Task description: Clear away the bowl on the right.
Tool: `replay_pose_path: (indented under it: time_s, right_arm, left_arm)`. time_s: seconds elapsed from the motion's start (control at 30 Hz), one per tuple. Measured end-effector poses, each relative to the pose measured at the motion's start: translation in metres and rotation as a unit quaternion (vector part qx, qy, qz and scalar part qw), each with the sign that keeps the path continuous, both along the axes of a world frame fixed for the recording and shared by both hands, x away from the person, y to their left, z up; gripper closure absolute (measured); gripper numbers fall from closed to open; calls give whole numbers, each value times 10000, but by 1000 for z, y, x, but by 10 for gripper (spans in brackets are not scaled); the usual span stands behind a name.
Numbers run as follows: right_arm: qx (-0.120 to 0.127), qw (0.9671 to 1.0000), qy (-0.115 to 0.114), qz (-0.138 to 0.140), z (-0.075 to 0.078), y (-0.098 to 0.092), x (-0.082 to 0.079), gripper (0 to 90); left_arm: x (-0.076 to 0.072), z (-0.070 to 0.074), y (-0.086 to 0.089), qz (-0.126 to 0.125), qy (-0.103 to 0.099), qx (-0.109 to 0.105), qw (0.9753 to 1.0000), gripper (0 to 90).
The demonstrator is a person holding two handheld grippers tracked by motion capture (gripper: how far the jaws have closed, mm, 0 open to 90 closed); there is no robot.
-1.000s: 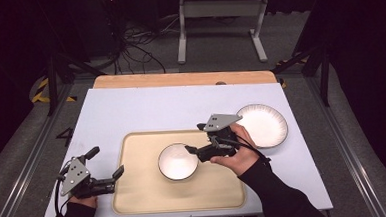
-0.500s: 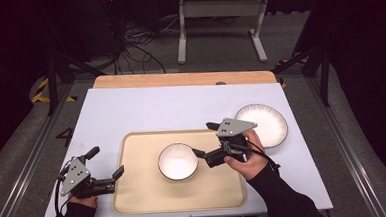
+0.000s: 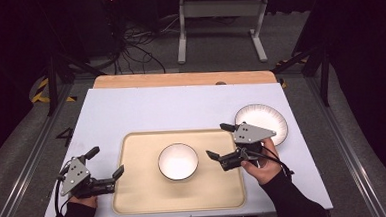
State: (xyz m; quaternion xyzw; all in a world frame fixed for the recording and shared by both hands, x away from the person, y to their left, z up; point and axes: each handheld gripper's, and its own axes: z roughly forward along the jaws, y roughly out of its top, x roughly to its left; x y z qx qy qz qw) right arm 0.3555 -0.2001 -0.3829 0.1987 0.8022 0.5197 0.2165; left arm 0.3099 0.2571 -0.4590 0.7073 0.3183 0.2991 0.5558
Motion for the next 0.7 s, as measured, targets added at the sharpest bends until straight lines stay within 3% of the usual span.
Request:
replay_pose_path:
  time_s: [0.43,0.7]
  right_arm:
    - [83,9992,-230,-310,-9,-37,-6,62]
    - [86,9987,-225,-441,-22,-49,-7,58]
  left_arm:
    - [0,0,0,6,12,7,10000,2]
    - [0,0,1,-5,4,18,10000,2]
